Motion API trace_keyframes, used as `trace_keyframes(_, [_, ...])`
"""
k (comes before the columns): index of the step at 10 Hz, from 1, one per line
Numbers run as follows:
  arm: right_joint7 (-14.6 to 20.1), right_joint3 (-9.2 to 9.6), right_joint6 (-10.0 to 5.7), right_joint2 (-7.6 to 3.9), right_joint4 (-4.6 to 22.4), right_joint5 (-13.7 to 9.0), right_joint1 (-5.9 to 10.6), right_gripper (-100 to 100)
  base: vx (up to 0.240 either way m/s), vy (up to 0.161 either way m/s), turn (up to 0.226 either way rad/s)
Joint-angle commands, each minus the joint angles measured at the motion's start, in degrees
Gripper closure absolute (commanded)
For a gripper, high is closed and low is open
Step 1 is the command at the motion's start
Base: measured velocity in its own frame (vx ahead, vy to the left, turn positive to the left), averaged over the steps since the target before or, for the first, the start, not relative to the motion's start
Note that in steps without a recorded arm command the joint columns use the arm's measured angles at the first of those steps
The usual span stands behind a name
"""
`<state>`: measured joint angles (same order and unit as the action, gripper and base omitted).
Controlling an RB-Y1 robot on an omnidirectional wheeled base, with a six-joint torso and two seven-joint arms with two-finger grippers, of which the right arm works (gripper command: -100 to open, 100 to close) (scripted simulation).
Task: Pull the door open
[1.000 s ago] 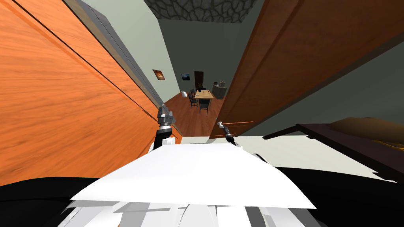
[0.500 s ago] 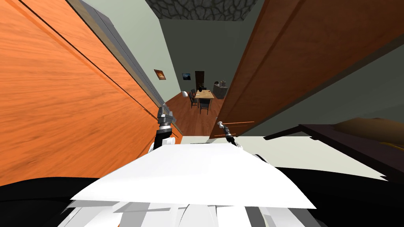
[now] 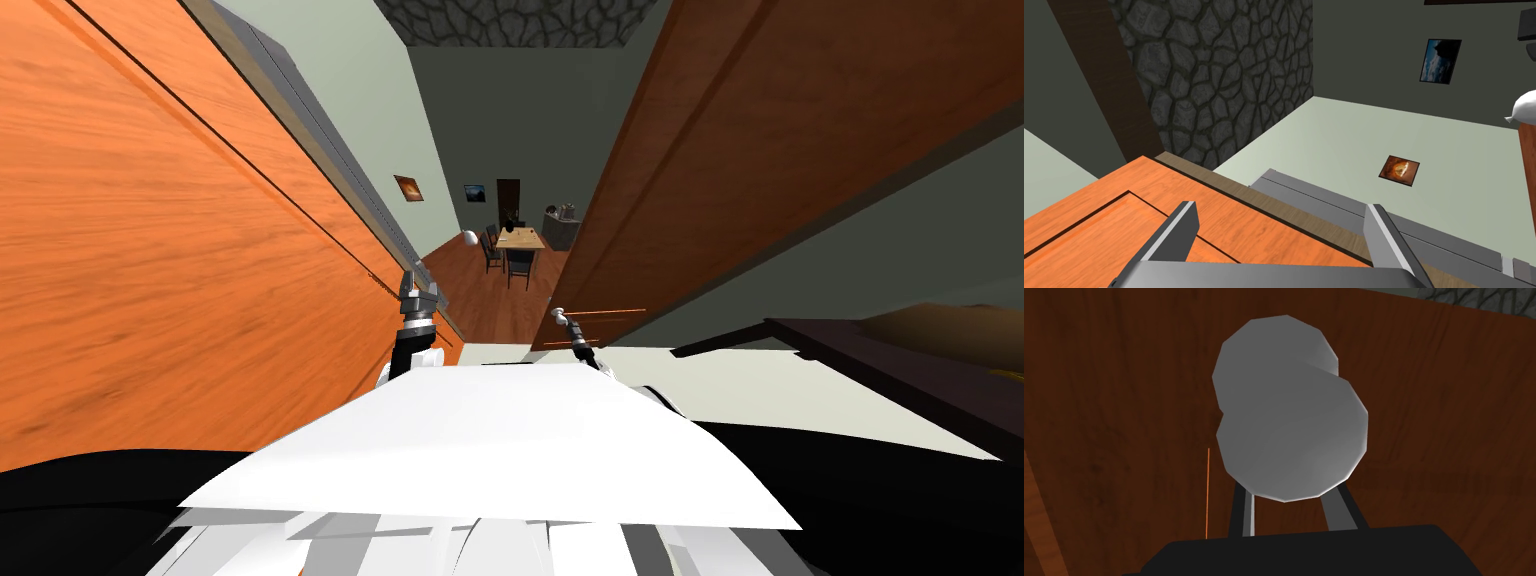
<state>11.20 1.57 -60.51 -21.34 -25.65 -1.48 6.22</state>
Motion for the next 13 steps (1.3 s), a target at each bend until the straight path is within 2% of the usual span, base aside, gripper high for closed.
trace_keyframes(1, [2.9,0.85,0.9,1.59,-0.1,0.0,0.2,100,-0.062,-0.042,0.102])
trace_keyframes(3, [3.6,0.85,0.9,1.59,-0.1,0.0,0.2,100,-0.04,-0.016,0.013])
trace_keyframes(4, [6.0,0.82,1.0,1.69,0.3,-0.4,0.53,100,-0.033,-0.009,0.032])
trace_keyframes(6, [8.4,0.78,1.1,1.8,0.6,-0.8,0.86,100,-0.06,-0.04,0.082])
trace_keyframes(8, [8.4,0.78,1.1,1.8,0.6,-0.8,0.86,100,-0.017,-0.004,0.001])
trace_keyframes(9, [10.8,0.74,1.2,1.91,1.0,-1.2,1.19,100,-0.019,-0.002,0.064])
trace_keyframes(11, [10.8,0.74,1.2,1.91,1.5,-1.2,1.19,100,-0.022,-0.014,0.01])
trace_keyframes(12, [13.2,0.7,1.3,2.02,1.3,-1.5,1.52,100,-0.033,-0.021,0.073])
trace_keyframes(13, [13.2,0.7,1.3,2.02,0.9,-1.5,1.52,100,-0.046,-0.012,0.052])
